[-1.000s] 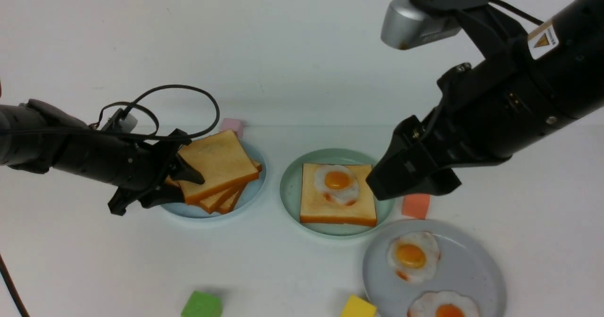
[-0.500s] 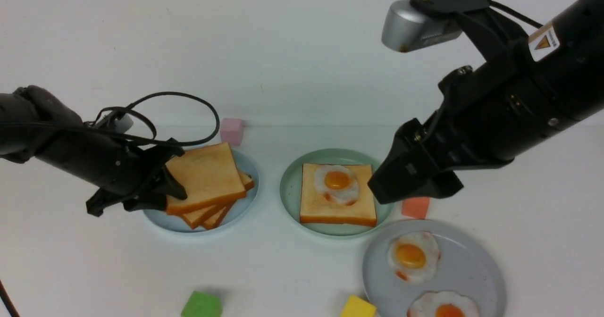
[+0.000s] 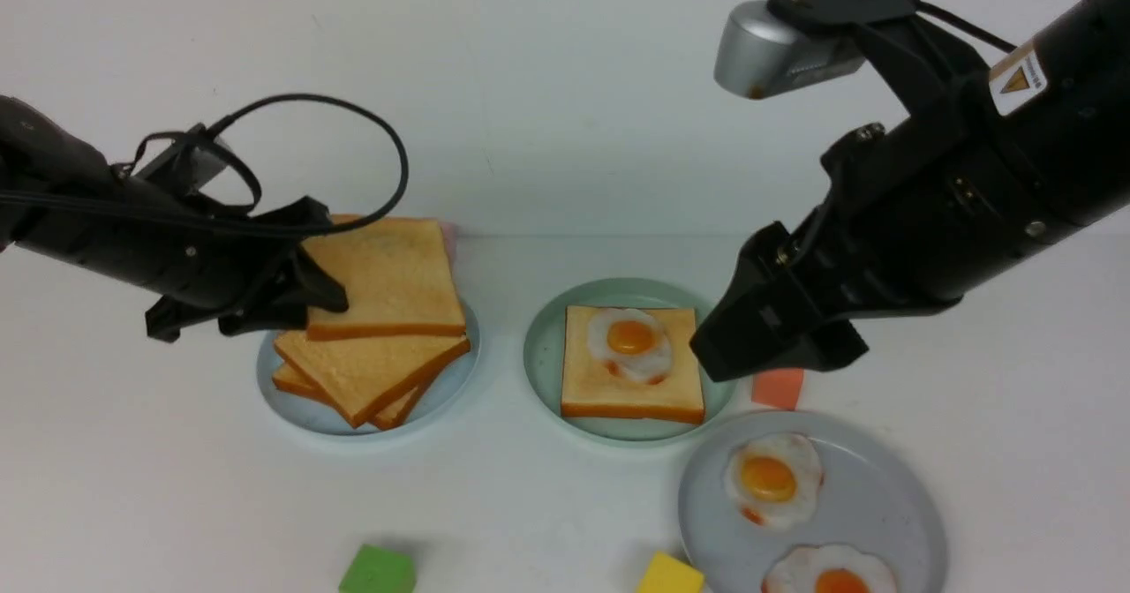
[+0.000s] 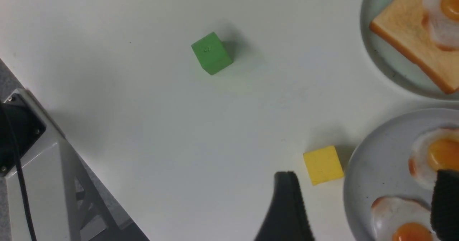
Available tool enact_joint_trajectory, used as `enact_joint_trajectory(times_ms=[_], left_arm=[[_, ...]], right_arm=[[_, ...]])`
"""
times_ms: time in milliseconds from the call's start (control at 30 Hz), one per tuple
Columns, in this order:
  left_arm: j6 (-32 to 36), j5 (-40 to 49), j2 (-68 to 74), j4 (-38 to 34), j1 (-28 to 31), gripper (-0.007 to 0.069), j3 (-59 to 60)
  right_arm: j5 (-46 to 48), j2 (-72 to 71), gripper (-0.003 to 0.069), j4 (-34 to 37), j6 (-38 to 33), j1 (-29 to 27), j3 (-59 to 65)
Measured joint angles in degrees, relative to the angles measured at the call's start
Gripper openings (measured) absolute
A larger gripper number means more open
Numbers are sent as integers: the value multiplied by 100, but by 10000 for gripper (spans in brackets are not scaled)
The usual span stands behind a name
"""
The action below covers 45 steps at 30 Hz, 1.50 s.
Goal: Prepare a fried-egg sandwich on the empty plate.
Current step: Use the left arm to place a slice of bread on the fried egg in the middle
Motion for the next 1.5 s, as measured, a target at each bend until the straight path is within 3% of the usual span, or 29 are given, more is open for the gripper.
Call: enact_joint_trajectory(times_ms=[200, 300, 400, 433, 467, 500, 600, 1200, 1500], left_arm=[[1588, 500, -5, -1483, -347, 191, 5], [1853, 476, 18, -1741, -744, 188, 5], [1944, 366, 154, -1939, -1145, 181, 5], [2068, 283, 334, -2027, -1383, 181, -29], [2091, 269, 416, -2056, -1445, 181, -59], [2162, 259, 632, -2093, -1536, 181, -151], [2212, 265, 1093, -2239, -1622, 181, -464], [2415, 310, 2289, -3197, -1622, 174, -1022], [2427, 305, 2512, -3286, -1622, 174, -1057]], right_arm=[[0, 0, 505, -757, 530, 0, 0], [0, 0, 455, -1202, 840, 0, 0], [0, 0, 353, -1531, 1216, 0, 0], [0, 0, 246, -1683, 1491, 0, 0], [0, 0, 206, -1730, 1572, 0, 0], [0, 0, 112, -1768, 1709, 0, 0], [13, 0, 0, -1769, 1820, 0, 0], [59, 0, -10, -1867, 1838, 0, 0], [65, 0, -10, -1867, 1838, 0, 0]])
